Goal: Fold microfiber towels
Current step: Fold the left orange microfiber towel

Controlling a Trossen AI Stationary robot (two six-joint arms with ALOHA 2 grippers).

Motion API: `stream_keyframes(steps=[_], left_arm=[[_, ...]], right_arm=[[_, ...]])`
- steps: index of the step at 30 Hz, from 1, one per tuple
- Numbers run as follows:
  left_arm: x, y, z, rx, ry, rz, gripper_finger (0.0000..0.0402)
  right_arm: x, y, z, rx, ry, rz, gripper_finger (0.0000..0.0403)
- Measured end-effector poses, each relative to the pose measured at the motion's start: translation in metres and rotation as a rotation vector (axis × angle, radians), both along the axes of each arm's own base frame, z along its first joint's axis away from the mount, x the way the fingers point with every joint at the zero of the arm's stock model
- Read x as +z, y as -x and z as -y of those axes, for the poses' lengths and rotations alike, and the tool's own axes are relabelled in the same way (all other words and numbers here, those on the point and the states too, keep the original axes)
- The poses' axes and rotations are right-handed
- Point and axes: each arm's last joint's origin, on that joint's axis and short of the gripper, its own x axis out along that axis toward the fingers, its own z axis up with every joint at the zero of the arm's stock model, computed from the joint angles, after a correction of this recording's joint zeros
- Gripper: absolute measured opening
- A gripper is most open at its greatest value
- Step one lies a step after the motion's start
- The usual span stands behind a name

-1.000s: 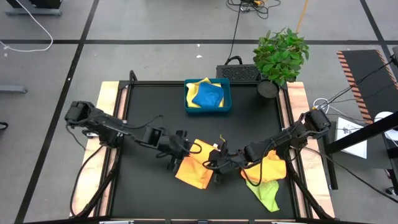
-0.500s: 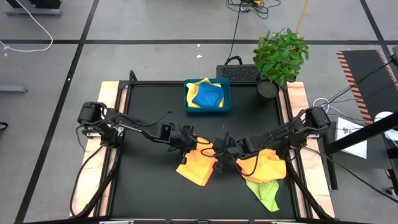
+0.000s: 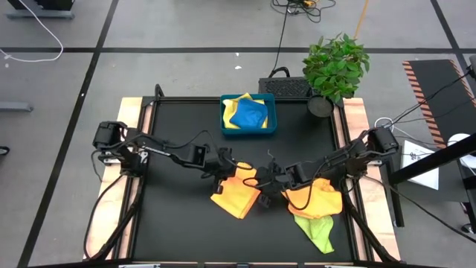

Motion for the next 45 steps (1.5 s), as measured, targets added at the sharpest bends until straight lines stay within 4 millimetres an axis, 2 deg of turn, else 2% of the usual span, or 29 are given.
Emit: stream_keyframes(steps=[8,11,19,28,32,37,45], left_arm=[[0.041,0.003,0.022,-0.054,-0.045,0.054,0.0007],[0.047,-0.002,0.022,-0.093,-0.103,0.106,0.0004],[0.026,-0.014,-0.013,-0.013,-0.116,0.066,0.0005],[-0.030,-0.038,-0.040,-0.028,-0.074,0.010,0.0017],[-0.039,-0.041,-0.046,-0.004,-0.082,0.001,0.0018],[-0.023,-0.035,-0.048,0.019,-0.103,0.013,0.0025],[0.033,-0.017,-0.051,0.116,-0.209,0.127,0.0085]], right_arm=[[0.030,0.014,-0.011,0.019,0.074,0.107,0.0000],[0.030,0.018,-0.008,0.001,0.104,0.092,0.0000],[0.000,0.028,0.020,-0.121,0.088,0.002,0.0000],[-0.026,0.043,0.039,-0.209,0.034,-0.069,0.0000],[-0.031,0.046,0.044,-0.231,0.009,-0.085,0.0001],[-0.033,0.049,0.048,-0.222,0.028,-0.107,0.0032],[-0.031,0.045,0.051,-0.242,0.026,-0.070,0.0097]])
